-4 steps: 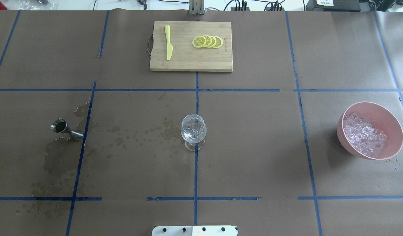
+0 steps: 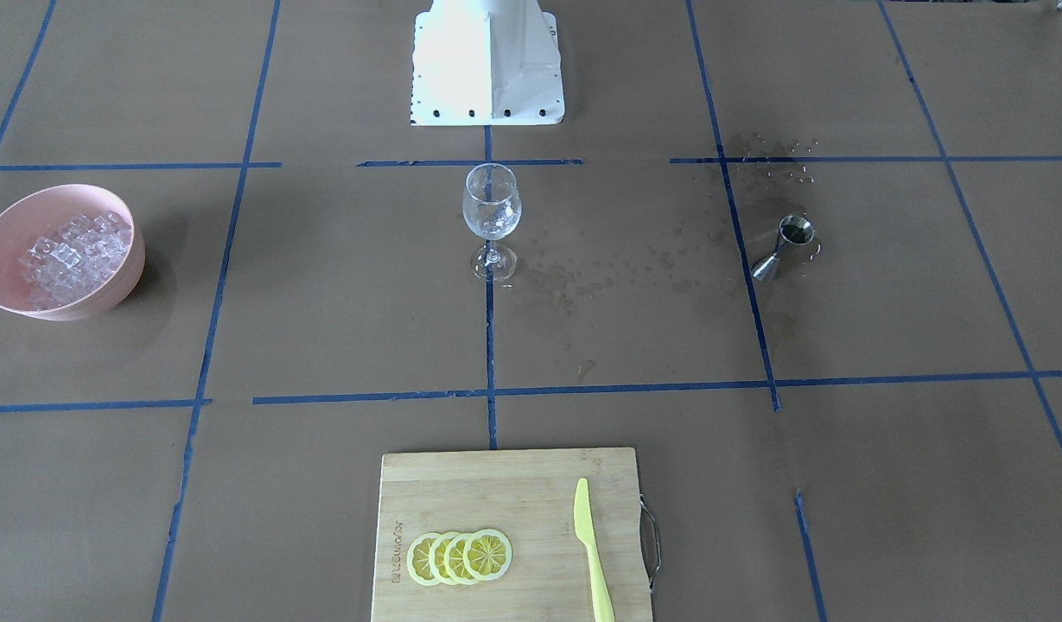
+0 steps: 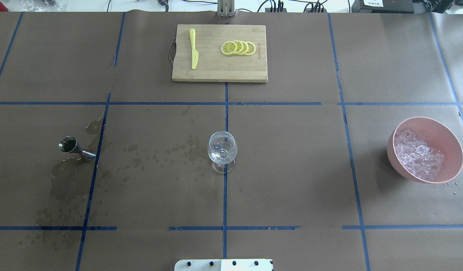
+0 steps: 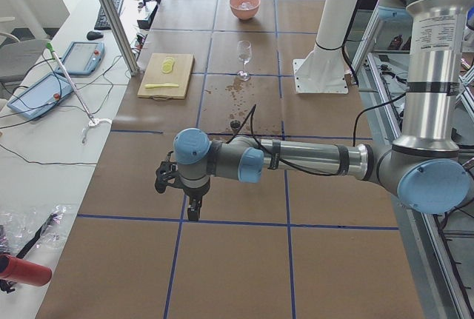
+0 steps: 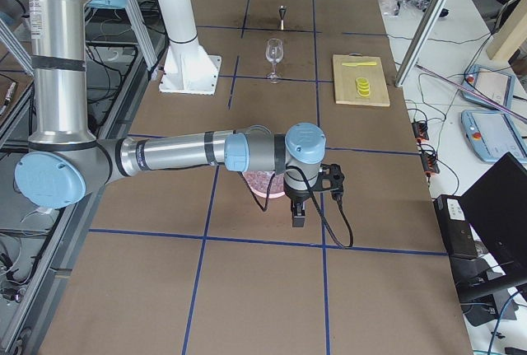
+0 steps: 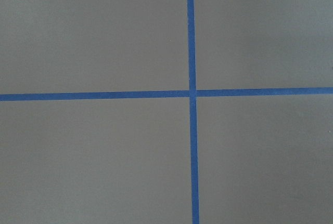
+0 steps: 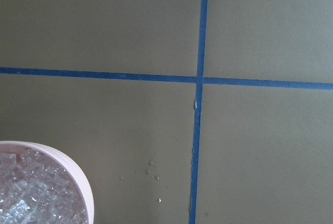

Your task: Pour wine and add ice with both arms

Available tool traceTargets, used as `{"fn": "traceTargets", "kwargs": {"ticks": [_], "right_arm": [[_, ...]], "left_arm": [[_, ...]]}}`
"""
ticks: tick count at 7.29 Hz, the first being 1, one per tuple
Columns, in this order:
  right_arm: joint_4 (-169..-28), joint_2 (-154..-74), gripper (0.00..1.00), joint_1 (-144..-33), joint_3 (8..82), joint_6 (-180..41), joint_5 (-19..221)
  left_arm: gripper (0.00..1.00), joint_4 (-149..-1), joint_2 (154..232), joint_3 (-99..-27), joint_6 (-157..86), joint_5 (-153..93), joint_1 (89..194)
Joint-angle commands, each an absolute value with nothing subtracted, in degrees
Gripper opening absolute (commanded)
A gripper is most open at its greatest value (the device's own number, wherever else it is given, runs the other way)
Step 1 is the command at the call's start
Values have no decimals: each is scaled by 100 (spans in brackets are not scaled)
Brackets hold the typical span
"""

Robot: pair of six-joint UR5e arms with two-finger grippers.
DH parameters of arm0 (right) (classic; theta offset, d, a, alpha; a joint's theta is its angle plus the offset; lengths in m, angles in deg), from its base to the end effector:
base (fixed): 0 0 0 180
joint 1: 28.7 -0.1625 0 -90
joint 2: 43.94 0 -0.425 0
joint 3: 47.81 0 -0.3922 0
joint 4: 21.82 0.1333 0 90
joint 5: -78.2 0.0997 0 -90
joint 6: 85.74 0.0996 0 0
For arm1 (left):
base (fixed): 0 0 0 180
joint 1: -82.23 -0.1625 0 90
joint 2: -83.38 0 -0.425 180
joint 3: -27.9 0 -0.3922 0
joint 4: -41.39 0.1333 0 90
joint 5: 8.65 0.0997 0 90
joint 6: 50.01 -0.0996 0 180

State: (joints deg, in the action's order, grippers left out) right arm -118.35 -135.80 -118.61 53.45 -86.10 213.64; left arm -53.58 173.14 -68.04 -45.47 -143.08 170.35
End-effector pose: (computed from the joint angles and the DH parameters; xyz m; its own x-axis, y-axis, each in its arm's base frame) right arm 0.0616 -0.4763 0.5880 0.7016 -0.0431 0.7113 0.0060 0.9985 0.0545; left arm -0.0472 -0.5014 0.6000 0.7098 0.0747 -0.7004 0.0240 0.9912 0.1301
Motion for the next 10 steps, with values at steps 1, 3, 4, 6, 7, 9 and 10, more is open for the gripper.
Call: {"fn": "traceTargets", "kwargs": {"ticks": [1,3,4,6,7,9,10], "right_arm": [[-11833,-13570,100,-11861,5362,-8609,21364],[-11833,-13570,100,-11861,5415,-8609,21364],[-11833,-13570,100,-11861,5484,-8609,21373],[-11841,-13570,100,-11861,5485,-8609,21373],[-11833,-13578,100,-11853,5485,-8609,21373],[-11833,-13570,100,-11809,5494,-8609,21373],[-11833,-13552,100,-11756,5529,-8601,21373]], "left_arm": [[100,-5309,17355,-7901,-4212,-14295,16628],[100,-5345,17426,-8781,-3040,-14225,15996],[100,-5353,17452,-9150,-2110,-13963,15462],[100,-5797,17383,-9680,-429,-12884,14197],[100,-6854,16956,-9716,292,-12627,13808],[100,-8686,15901,-9760,1148,-11426,12903],[100,-8763,15705,-9908,1395,-10968,12507]]}}
